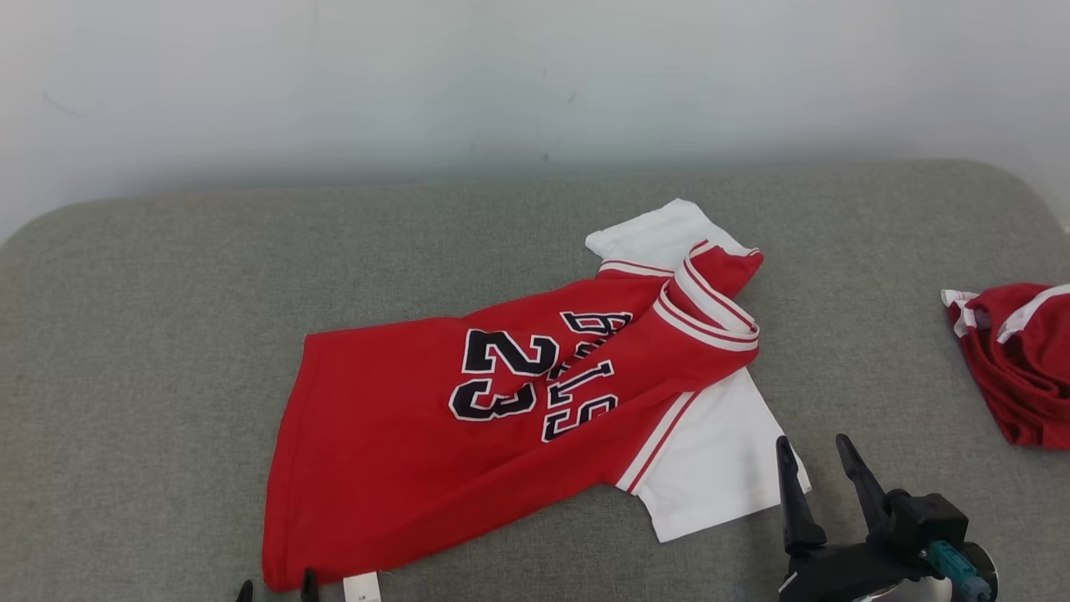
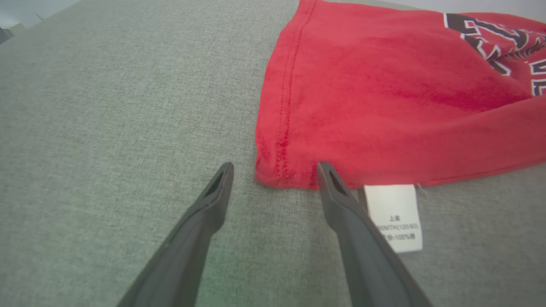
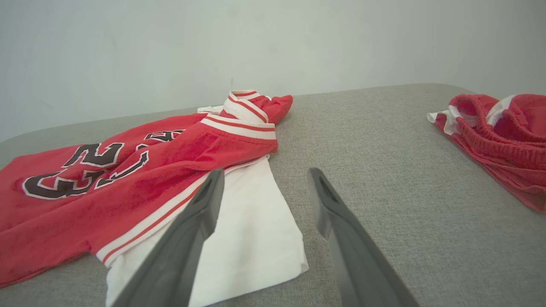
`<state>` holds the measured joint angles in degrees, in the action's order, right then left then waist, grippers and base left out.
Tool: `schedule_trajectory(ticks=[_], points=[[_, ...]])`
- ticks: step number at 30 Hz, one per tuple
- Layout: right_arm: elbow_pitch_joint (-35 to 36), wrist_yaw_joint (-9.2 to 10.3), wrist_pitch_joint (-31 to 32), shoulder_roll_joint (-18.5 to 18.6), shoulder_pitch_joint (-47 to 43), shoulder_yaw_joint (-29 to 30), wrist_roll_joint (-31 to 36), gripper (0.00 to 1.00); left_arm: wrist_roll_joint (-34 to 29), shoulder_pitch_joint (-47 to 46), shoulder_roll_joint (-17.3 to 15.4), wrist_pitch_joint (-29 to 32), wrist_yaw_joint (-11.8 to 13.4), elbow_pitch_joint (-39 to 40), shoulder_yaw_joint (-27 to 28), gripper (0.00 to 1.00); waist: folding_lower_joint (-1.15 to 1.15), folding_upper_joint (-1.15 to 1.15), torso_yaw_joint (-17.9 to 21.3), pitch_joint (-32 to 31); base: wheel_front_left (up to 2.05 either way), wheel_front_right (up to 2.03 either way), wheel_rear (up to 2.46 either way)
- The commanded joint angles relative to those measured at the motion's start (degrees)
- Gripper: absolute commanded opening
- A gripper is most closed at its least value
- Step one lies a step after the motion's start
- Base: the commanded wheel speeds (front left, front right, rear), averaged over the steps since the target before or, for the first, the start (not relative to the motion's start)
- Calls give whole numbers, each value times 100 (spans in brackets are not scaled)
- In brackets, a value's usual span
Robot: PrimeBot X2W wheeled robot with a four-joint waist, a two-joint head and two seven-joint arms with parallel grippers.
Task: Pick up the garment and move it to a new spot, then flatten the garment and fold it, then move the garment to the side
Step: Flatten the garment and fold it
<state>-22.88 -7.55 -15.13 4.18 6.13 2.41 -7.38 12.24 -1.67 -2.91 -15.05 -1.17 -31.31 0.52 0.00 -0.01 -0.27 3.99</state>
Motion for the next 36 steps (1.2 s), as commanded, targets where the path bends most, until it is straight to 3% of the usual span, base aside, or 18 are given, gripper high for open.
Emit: schedule_trajectory(ticks=[1,13,31,32,33,35,36], points=[[9,12,3,37,56,12,-30,100,33,-118,5,-17,43,-7,-12,100,0,1,26,132,0,0,0],[-518,12,3,62,223,264,181,100,235,-300,3,-17,163,-202,-8,100,0,1,84,300,0,0,0],[-1809,12,11,28,687,214,215,100,157,-417,7,-13,68,-238,-234,100,0,1,-44,436,0,0,0],[-1868,12,12,38,719,206,224,96,142,-422,7,-13,48,-249,-256,100,0,1,-52,439,0,0,0],[-1936,12,13,43,729,200,237,83,141,-425,7,-13,21,-260,-271,85,0,1,-61,439,0,0,0],[-2051,12,19,55,753,167,263,42,149,-417,7,-13,-17,-301,-298,31,0,1,-72,426,0,0,0],[-2086,12,20,55,766,159,263,8,176,-403,7,-11,-62,-356,-327,0,0,1,-76,417,0,0,0]])
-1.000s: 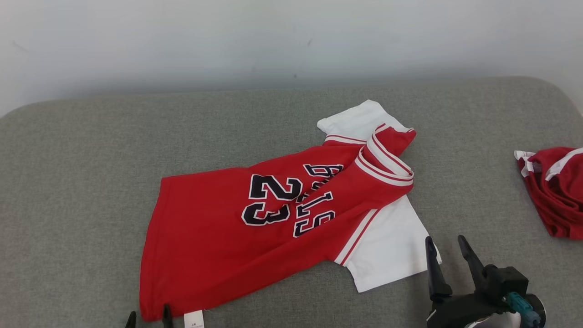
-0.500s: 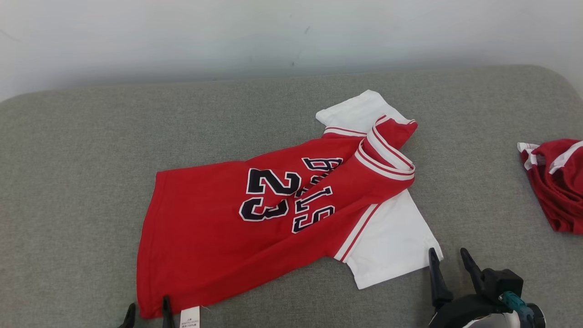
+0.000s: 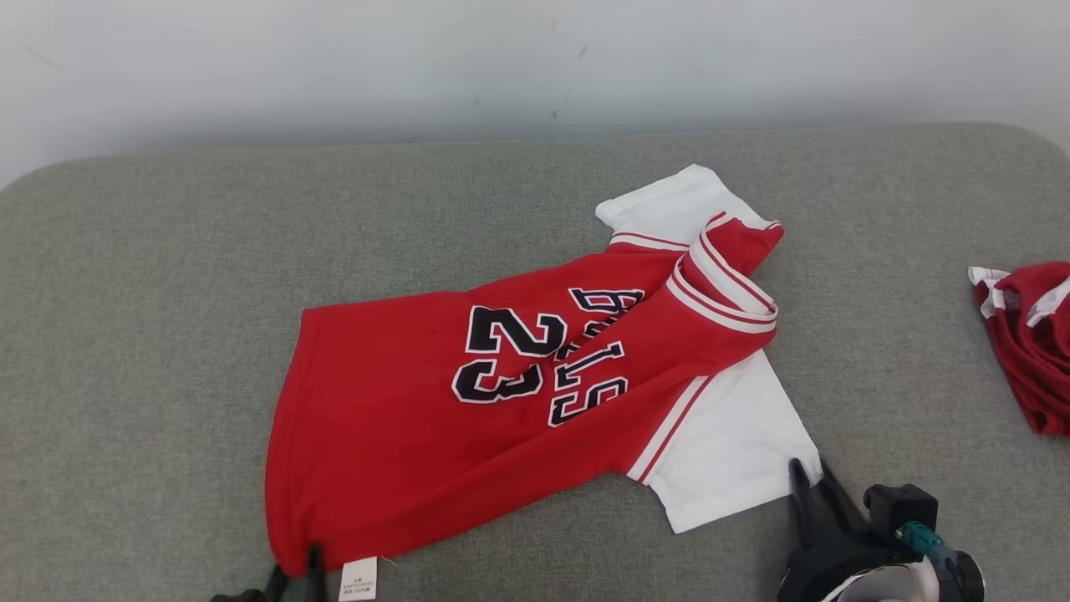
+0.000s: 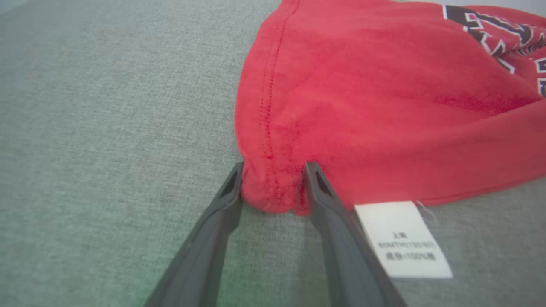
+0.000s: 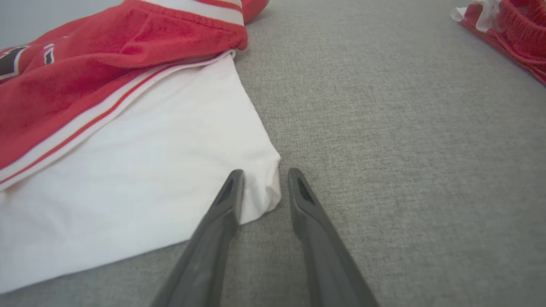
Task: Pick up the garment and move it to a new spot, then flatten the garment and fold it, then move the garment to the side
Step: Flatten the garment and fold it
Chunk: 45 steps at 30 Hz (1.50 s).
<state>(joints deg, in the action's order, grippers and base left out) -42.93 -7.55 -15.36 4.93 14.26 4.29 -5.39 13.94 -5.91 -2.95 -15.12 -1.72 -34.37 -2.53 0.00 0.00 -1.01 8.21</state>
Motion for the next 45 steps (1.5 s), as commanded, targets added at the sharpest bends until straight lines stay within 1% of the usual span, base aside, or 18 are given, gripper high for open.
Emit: schedule_trajectory(ticks=[1,3,8,14,18,19,20,23,27,31,34,38,41,45], points=[[-88,12,44,-20,-34,-37,38,0,29,22,11,-3,-28,-87,-32,0,0,0,-4,-14,0,0,0],[15,12,41,-21,-29,-36,-55,0,60,6,9,-3,-85,-13,-30,0,0,0,-14,-47,0,0,0],[703,12,27,-2,-165,79,-210,0,-92,103,8,-10,-198,659,140,0,0,0,-36,-221,0,0,0],[1969,12,26,-46,-294,134,-580,0,-381,-45,7,-11,-383,1574,421,0,0,0,-26,-583,0,0,0],[2727,12,26,6,-88,20,-887,0,-693,-303,-111,-10,-478,2427,536,0,0,0,7,-739,0,0,0],[2903,12,26,44,-8,-13,-947,0,-726,-409,-182,-10,-502,2588,577,0,0,0,16,-762,0,0,0],[2903,12,26,44,-8,-13,-947,0,-726,-409,-182,-10,-502,2588,577,0,0,0,16,-762,0,0,0],[3278,12,26,191,294,-57,-1121,0,-854,-799,-425,-10,-540,2840,545,0,0,0,38,-812,0,0,0],[3620,12,27,485,950,-91,-1260,0,-965,-1497,-909,-10,-567,3039,482,0,0,0,74,-863,0,0,0],[3803,12,26,791,1624,-176,-1283,0,-1036,-2168,-1376,-9,-563,3132,394,0,0,0,104,-918,0,0,0],[3774,12,27,1040,2127,-300,-1292,0,-978,-2639,-1699,-9,-564,2924,227,0,0,0,122,-925,0,0,0],[3617,12,27,1333,2703,-520,-1210,0,-931,-3243,-2028,-9,-564,2677,-18,0,0,0,150,-849,0,0,0],[3364,12,27,1510,3071,-664,-1156,0,-887,-3548,-2110,-9,-565,2509,-186,0,0,0,158,-694,0,0,0],[3085,12,27,1741,3556,-880,-1149,0,-871,-3972,-2104,14,-565,2243,-400,0,0,0,157,-231,0,0,0]])
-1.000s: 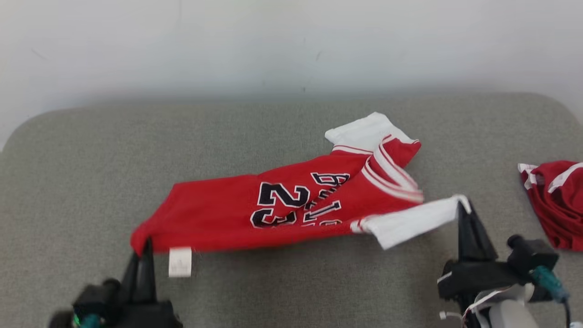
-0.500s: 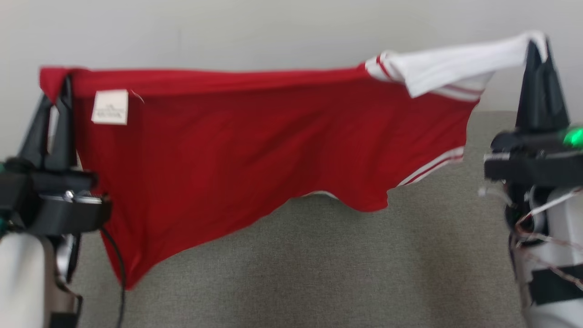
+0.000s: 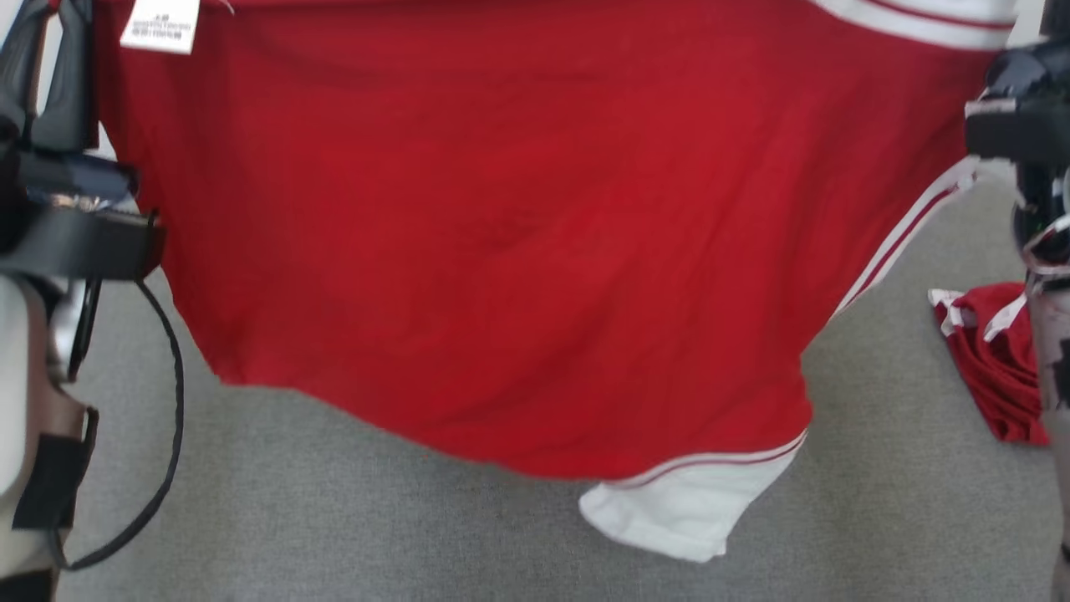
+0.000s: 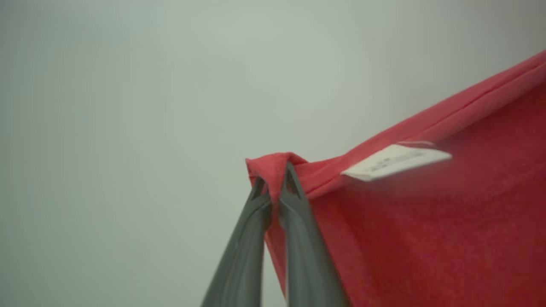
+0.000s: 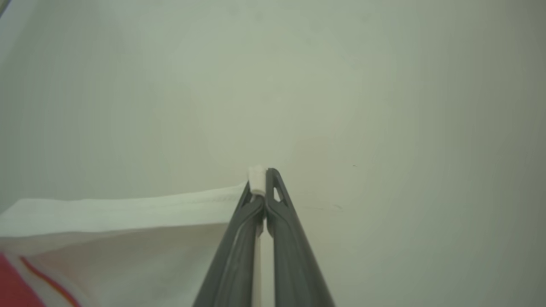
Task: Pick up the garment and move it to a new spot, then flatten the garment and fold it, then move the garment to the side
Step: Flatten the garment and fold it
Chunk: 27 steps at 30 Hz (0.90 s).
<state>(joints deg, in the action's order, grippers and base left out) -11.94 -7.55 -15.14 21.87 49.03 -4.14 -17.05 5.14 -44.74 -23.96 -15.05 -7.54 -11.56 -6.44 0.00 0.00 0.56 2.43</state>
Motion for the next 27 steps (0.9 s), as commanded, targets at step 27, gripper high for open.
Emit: schedule_trajectory(ticks=[27], points=[[-743,13,5,724,3446,302,1194,0,-649,-4140,293,-10,419,-1970,-653,0,0,0,65,3640,0,0,0]])
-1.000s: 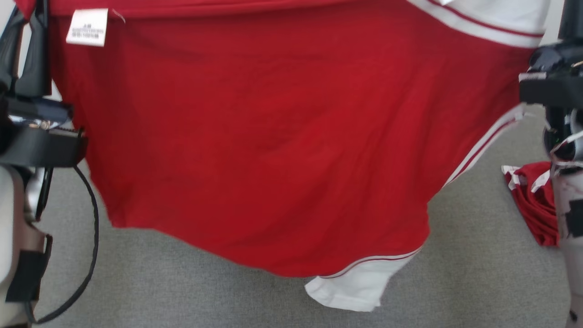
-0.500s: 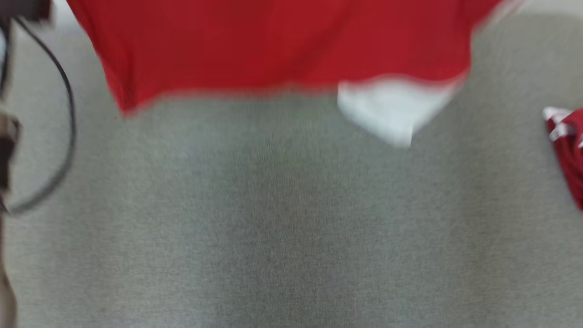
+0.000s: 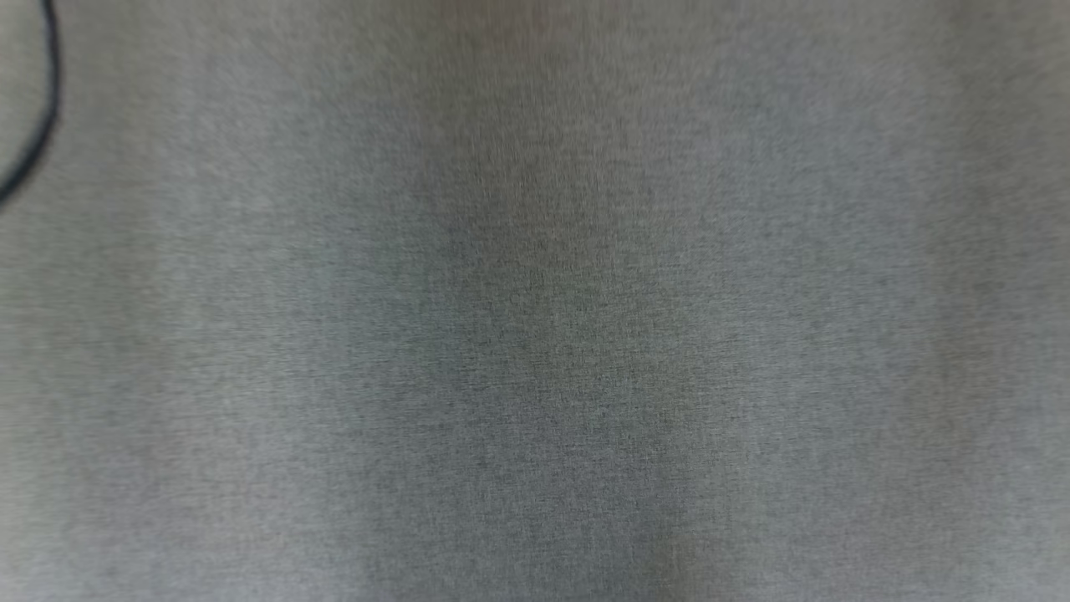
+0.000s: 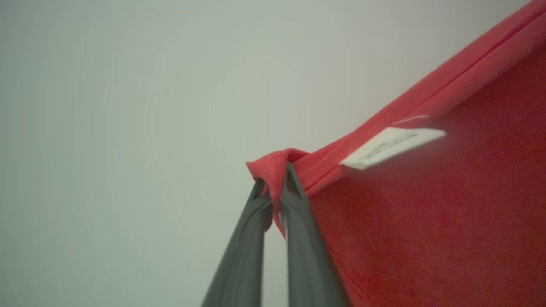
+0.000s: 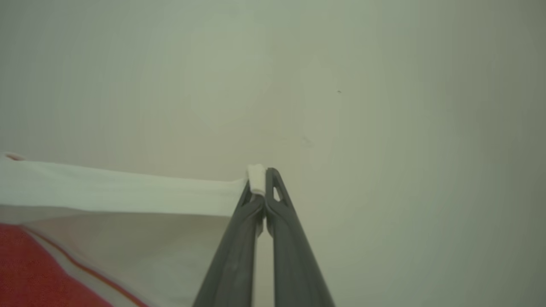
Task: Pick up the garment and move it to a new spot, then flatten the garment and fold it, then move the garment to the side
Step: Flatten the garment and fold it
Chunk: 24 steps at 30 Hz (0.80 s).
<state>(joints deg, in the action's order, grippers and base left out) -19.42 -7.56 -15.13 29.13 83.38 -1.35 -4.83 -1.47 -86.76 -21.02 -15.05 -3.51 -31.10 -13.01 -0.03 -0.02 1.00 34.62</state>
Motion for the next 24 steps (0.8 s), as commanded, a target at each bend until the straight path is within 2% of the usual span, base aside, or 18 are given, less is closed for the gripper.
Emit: schedule_trajectory(ticks=[1,6,11,18,20,24], points=[[72,14,4,8,-159,-5,-71,0,92,205,24,-11,74,30,57,0,3,2,26,489,0,0,0],[561,14,3,-185,-1373,-27,-444,0,410,1346,262,-15,335,472,232,0,3,2,16,574,0,0,0],[974,14,3,-483,-2862,298,-857,0,817,2835,638,-16,382,855,552,0,3,2,8,302,0,0,0],[1151,14,3,-1009,-4800,494,-1079,0,1012,4493,1104,-13,229,650,936,0,3,2,81,-289,0,0,0],[1144,14,3,-1052,-5254,346,-996,0,993,4826,1235,-10,209,595,1060,0,3,2,105,-474,0,0,0],[1015,14,3,-1258,-6013,447,-1047,0,947,5473,1387,-10,115,445,1315,0,3,2,189,-880,0,0,0]])
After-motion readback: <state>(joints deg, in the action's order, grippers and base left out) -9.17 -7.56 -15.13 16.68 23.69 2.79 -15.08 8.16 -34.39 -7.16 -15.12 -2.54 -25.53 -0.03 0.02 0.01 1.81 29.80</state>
